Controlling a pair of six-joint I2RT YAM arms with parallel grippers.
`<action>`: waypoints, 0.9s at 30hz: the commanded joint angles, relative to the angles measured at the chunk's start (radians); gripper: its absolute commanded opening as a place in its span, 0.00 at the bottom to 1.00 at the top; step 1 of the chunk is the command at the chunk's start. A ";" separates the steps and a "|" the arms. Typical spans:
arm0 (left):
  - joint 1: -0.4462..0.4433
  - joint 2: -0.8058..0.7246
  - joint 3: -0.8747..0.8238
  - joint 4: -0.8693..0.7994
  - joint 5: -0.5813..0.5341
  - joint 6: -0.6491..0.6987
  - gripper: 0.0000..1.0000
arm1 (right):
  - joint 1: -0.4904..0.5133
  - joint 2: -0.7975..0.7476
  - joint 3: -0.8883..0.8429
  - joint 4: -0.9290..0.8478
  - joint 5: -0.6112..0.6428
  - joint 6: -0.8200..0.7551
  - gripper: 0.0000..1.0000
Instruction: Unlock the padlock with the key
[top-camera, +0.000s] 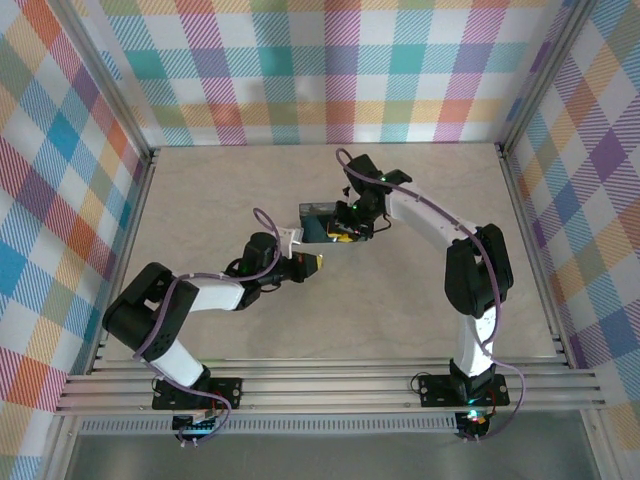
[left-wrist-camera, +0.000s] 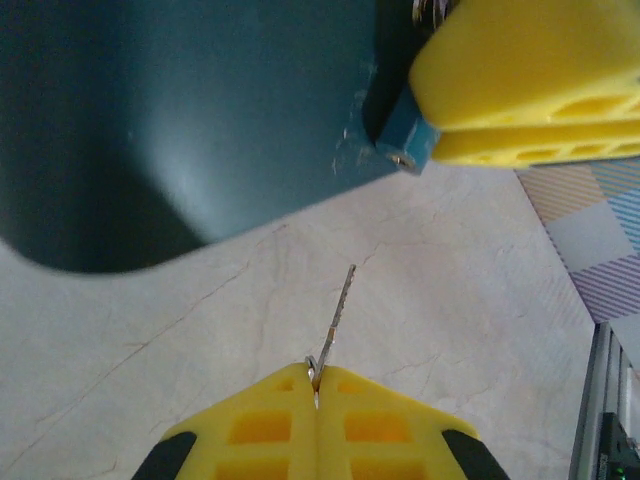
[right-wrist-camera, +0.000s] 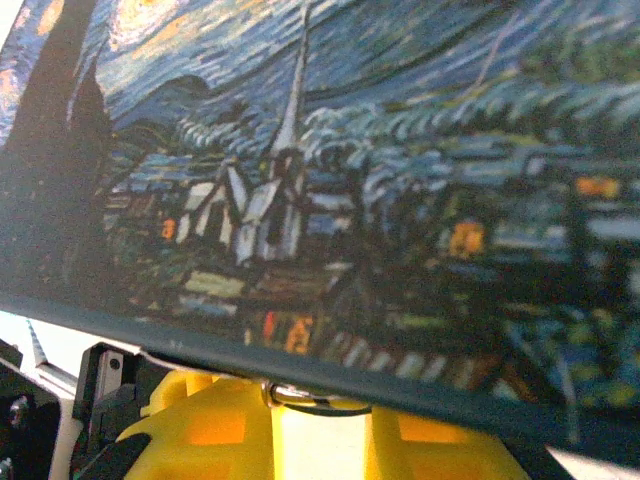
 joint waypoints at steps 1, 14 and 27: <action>-0.010 0.019 0.025 0.094 -0.006 -0.024 0.00 | 0.000 0.007 0.039 -0.009 -0.069 -0.005 0.00; -0.010 0.068 0.059 0.142 0.037 -0.051 0.00 | -0.002 0.011 0.027 -0.008 -0.112 -0.009 0.00; -0.008 0.053 0.052 0.142 0.031 -0.059 0.00 | -0.005 0.017 0.019 -0.005 -0.113 -0.006 0.00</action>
